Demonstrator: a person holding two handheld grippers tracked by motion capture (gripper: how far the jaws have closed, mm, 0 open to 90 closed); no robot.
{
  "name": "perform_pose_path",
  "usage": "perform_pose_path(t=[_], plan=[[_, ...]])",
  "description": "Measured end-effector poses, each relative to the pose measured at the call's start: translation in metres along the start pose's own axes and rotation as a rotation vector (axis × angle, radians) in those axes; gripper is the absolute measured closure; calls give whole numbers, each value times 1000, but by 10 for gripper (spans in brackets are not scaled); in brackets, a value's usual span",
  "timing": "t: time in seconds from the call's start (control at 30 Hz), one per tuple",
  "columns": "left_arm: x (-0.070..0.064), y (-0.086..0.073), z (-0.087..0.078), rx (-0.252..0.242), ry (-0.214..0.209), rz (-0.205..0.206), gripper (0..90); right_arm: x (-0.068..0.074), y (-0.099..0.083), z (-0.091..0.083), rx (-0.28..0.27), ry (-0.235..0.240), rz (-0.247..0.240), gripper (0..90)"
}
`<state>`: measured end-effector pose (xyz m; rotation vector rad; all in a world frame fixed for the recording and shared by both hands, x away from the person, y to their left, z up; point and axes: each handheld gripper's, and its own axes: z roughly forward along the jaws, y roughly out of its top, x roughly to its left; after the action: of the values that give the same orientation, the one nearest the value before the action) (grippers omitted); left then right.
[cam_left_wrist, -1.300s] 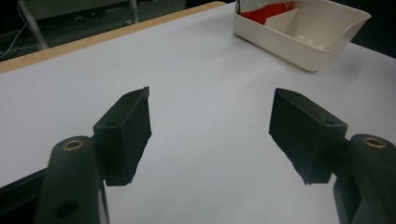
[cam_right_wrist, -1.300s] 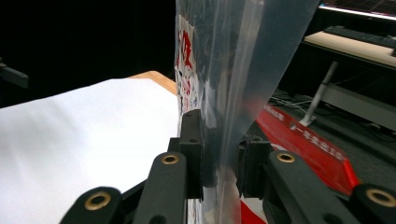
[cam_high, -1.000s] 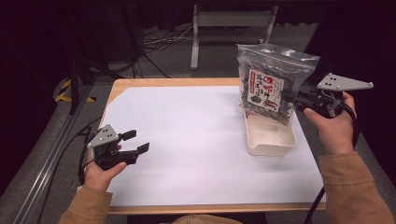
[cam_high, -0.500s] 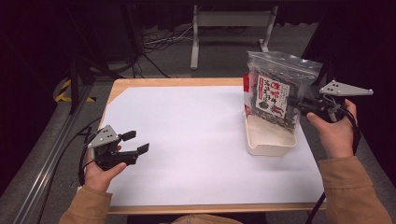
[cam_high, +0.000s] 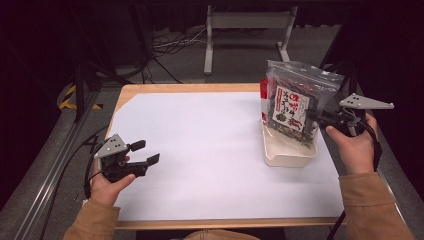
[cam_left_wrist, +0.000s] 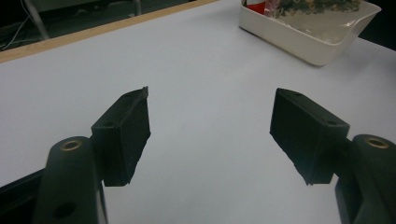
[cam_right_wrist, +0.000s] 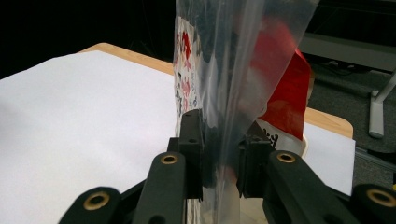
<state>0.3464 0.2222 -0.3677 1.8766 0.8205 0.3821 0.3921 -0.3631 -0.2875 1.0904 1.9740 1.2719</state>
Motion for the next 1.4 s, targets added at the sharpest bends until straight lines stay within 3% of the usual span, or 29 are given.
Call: perform_pose_path(t=[0.3, 0.57, 0.63, 0.7, 1.1, 1.4], plan=[[0, 0, 1, 6, -1, 8, 289, 3, -5, -8, 20, -18, -11, 754], [0, -1, 2, 6, -2, 7, 286, 12, -8, -2, 49, -28, -37, 757], [0, -1, 1, 6, -2, 6, 285, 14, -14, 4, 115, -24, -53, 758], [0, -1, 2, 7, -3, 6, 285, 17, -19, 10, 126, -17, -62, 757], [-2, -1, 3, 9, -6, 2, 284, 14, -49, 12, 97, -3, 12, 762], [0, -1, 5, 14, -6, 2, 284, 6, -54, 9, 70, 6, 44, 743]])
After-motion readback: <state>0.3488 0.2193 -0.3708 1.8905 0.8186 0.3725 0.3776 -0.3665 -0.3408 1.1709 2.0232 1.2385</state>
